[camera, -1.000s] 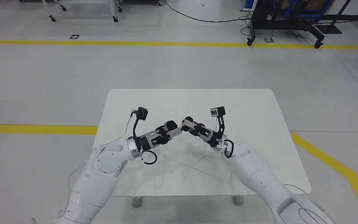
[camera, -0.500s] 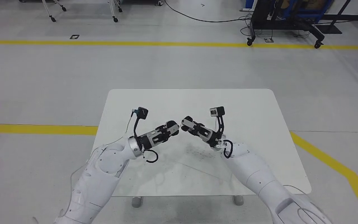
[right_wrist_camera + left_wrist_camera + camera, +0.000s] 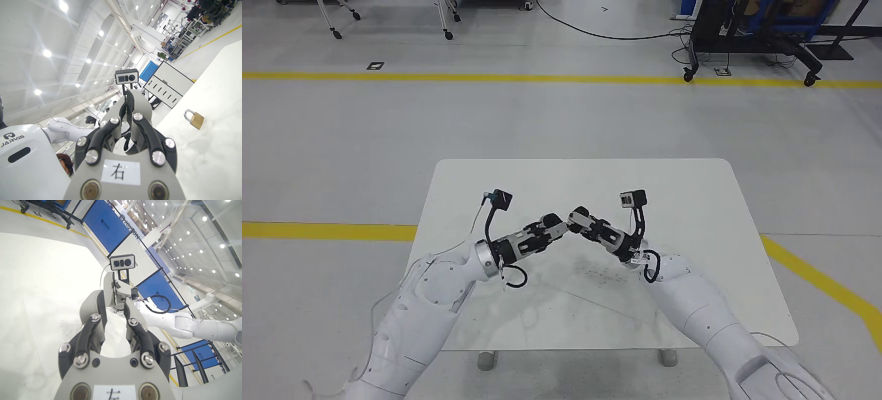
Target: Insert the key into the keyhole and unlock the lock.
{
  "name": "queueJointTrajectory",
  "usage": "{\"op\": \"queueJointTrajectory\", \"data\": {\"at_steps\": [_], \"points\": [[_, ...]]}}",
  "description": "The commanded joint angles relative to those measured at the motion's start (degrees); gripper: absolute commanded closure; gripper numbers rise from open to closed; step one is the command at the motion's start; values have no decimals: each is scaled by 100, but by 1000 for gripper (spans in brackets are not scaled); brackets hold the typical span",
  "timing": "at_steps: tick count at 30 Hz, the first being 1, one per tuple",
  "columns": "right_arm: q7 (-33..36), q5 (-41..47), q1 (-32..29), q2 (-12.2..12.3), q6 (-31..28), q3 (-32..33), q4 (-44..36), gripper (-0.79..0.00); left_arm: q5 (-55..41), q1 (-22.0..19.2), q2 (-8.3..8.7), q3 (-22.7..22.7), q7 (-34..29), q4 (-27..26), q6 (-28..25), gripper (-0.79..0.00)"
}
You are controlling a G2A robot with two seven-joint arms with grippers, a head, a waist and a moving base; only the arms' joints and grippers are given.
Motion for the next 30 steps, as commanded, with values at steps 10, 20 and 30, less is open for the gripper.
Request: {"op": "queueJointTrajectory", "data": {"at_steps": [10,20,30], "points": [[0,-31,-3,-29,0,18,17,0,161,-56,-1,136,-116,53,51,-200],[0,-73,5,-47,0,32,67,0,132,-24,0,122,90,33,-19,0],[0,-92,-26,-43,0,57,64,0,-19,-11,3,79,209,38,-109,0]]}}
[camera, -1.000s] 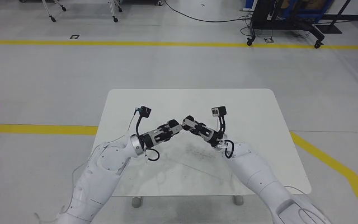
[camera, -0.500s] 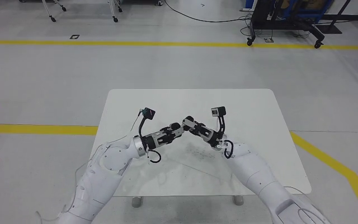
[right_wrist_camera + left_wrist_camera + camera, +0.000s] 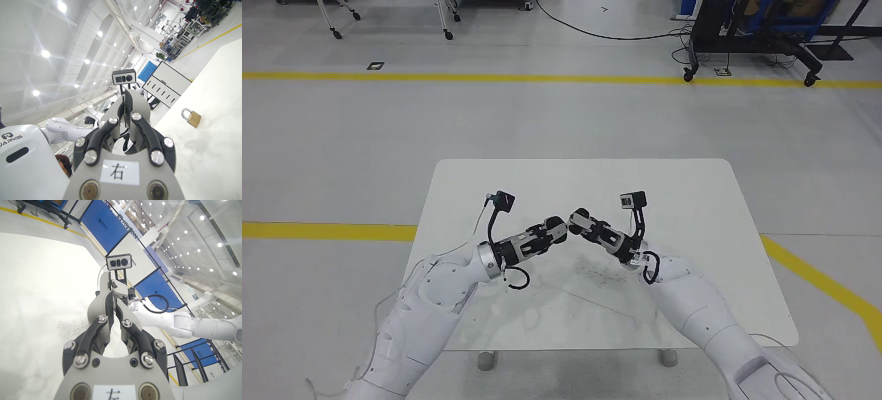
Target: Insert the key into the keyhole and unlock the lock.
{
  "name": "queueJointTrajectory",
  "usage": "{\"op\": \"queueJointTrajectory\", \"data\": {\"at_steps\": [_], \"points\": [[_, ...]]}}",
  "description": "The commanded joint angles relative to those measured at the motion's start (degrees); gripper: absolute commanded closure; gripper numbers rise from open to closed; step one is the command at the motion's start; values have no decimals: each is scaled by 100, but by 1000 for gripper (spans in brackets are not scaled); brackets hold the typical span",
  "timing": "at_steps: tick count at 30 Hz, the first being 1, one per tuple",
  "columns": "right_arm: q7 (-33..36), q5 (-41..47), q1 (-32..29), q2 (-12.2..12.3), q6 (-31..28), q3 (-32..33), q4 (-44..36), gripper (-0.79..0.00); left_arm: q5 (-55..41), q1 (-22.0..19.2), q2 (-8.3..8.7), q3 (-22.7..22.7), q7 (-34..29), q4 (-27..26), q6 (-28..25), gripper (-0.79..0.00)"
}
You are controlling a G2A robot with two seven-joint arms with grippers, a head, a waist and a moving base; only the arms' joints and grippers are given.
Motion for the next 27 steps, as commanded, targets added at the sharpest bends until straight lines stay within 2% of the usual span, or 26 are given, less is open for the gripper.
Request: {"op": "queueJointTrajectory", "data": {"at_steps": [1,2,3,4,11,15,25,27], "points": [[0,10,-6,0,0,-2,-8,0,11,18,-1,-23,126,-3,-18,0],[0,19,-9,1,0,-5,-18,-12,19,23,-2,-27,161,-4,-15,0],[0,34,-13,3,0,-6,-21,-317,30,29,-3,-27,189,-6,-8,0],[0,58,-16,4,0,-3,-29,-785,37,32,-4,-26,207,-10,-1,0],[0,131,-34,33,0,10,-90,-785,-480,89,-2,-122,254,-90,-104,0],[0,150,-37,35,0,23,-83,-785,-953,250,31,-489,595,-377,-164,0],[0,150,-37,35,0,23,-83,-785,-916,256,32,-496,606,-359,-145,0],[-18,84,-34,40,21,28,-65,-785,-331,245,56,-574,689,-234,59,0]]}}
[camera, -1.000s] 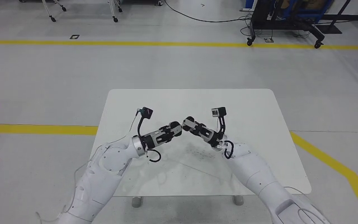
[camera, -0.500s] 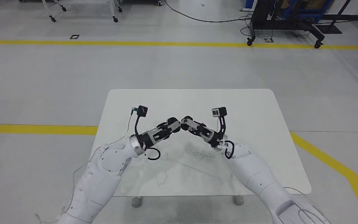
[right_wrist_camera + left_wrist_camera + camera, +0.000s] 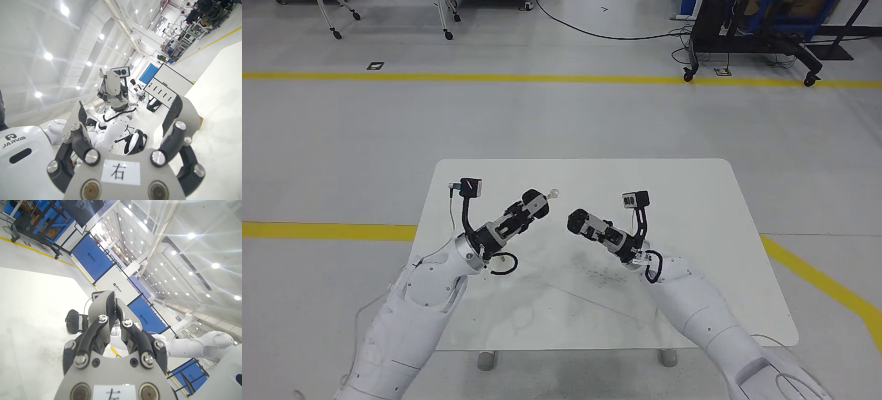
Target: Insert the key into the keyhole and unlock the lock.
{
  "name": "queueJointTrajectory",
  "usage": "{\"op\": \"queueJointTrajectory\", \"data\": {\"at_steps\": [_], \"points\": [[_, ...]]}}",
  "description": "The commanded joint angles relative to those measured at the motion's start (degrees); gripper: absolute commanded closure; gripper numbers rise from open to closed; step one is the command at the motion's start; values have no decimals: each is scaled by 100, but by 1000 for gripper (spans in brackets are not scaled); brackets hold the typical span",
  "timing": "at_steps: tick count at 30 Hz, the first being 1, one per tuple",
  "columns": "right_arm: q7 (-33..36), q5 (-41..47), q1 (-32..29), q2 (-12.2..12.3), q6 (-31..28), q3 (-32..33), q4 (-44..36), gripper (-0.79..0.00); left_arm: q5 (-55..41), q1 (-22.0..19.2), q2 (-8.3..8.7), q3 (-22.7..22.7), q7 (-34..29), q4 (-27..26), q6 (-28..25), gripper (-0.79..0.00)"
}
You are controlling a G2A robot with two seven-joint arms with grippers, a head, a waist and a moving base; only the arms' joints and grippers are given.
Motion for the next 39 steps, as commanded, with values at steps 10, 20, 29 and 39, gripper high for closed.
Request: {"op": "queueJointTrajectory", "data": {"at_steps": [10,20,29,39], "points": [[682,-1665,25,354,979,347,-164,-785,559,-239,126,97,-1934,36,614,0],[1674,-905,-360,575,1666,499,-985,-277,281,-564,102,467,-2617,345,945,0],[1707,-791,-360,621,1700,475,-965,-234,341,-625,114,579,-2692,379,1013,0],[1708,-770,-310,617,1700,373,-908,-145,402,-642,132,667,-2715,378,1047,0]]}}
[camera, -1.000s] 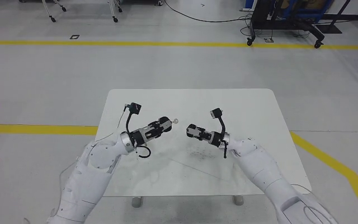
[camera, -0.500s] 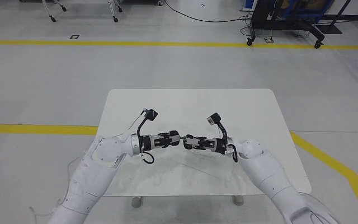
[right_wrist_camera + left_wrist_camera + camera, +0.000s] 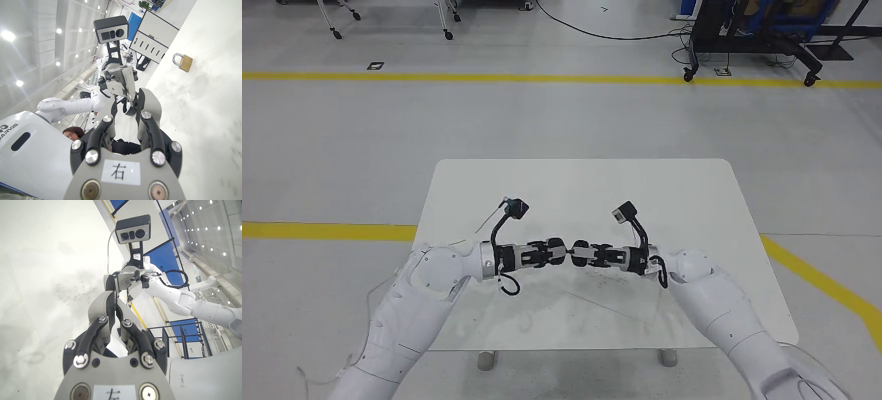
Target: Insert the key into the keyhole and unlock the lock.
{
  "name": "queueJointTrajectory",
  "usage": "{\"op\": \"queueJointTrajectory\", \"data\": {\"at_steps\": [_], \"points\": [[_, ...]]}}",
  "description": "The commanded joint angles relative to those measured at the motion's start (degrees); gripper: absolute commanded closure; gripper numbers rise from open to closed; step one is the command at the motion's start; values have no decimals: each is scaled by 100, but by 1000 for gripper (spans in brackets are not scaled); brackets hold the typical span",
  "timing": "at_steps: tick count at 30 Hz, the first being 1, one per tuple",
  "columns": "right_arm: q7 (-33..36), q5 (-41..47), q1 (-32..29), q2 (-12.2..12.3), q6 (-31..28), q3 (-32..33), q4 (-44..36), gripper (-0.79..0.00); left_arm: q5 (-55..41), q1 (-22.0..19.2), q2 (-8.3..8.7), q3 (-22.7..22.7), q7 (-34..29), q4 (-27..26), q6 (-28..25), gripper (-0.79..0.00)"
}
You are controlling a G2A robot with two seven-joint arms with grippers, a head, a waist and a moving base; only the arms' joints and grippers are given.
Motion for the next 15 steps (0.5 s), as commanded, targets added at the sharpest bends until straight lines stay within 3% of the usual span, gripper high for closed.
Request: {"op": "queueJointTrajectory", "data": {"at_steps": [1,8,9,10,15], "points": [[-13,-8,8,-1,-14,-13,19,-18,20,-6,3,18,-15,-2,9,0],[-34,-73,32,3,-35,-77,66,0,70,-10,19,20,85,12,82,0],[-42,-73,32,5,-43,-82,67,0,144,-7,21,-3,218,6,127,-277],[-56,-58,24,8,-57,-86,64,0,212,11,19,-14,392,-11,175,-785],[-175,-13,-36,77,-176,-17,17,0,248,27,16,1,450,-35,189,-785]]}}
